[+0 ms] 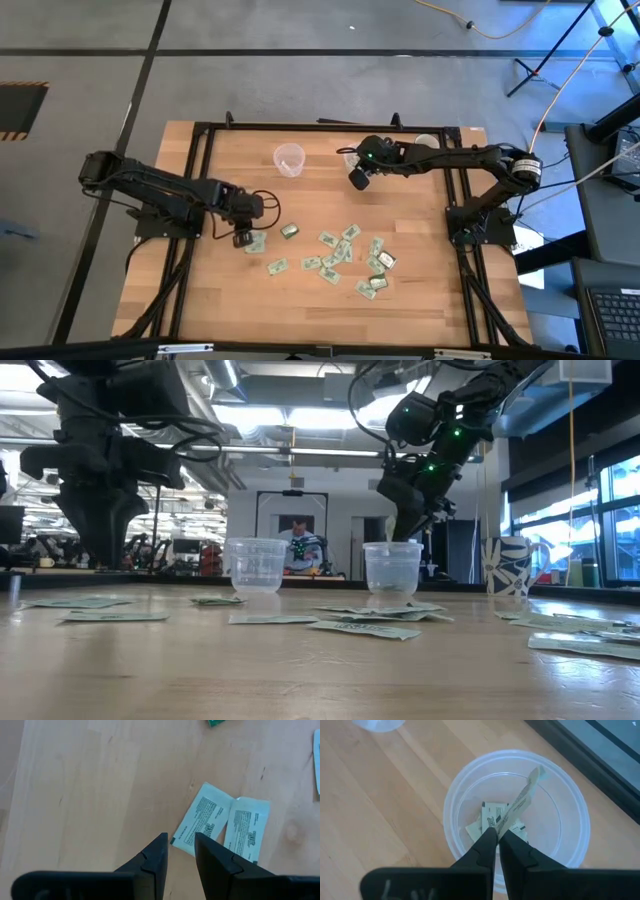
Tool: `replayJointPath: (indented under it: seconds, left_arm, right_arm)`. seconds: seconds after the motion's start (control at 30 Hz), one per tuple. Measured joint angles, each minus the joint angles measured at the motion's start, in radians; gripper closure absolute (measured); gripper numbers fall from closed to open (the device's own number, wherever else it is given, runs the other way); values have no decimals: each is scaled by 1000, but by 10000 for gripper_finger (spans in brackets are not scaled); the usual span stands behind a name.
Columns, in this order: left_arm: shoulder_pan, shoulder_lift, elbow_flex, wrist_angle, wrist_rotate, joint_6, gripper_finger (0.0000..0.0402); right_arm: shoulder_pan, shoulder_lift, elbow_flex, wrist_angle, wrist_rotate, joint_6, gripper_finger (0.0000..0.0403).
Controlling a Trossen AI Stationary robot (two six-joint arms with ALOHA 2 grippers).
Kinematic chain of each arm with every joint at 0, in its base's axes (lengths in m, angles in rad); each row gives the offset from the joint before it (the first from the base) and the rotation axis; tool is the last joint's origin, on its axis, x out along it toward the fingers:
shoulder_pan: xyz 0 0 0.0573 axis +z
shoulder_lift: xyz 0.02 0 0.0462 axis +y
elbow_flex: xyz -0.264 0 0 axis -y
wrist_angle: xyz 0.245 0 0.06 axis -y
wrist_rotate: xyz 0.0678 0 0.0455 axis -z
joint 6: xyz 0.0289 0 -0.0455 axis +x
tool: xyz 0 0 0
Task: Pick and place Stevia / Truvia into bins
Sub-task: Put the stevia packet into the right transparent container
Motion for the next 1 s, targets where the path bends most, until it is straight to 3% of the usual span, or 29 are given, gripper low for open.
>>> replayJointPath:
  seconds: [0.23,0.6,1.0]
  left_arm:
    - [-17,1,0,0,0,0,310]
    - [-22,1,0,1,15,2,299]
    - [-22,78,0,11,55,84,270]
  right_arm:
    - [0,0,0,2,0,-4,369]
    - [0,0,0,1,0,2,281]
    - [0,0,0,1,0,2,275]
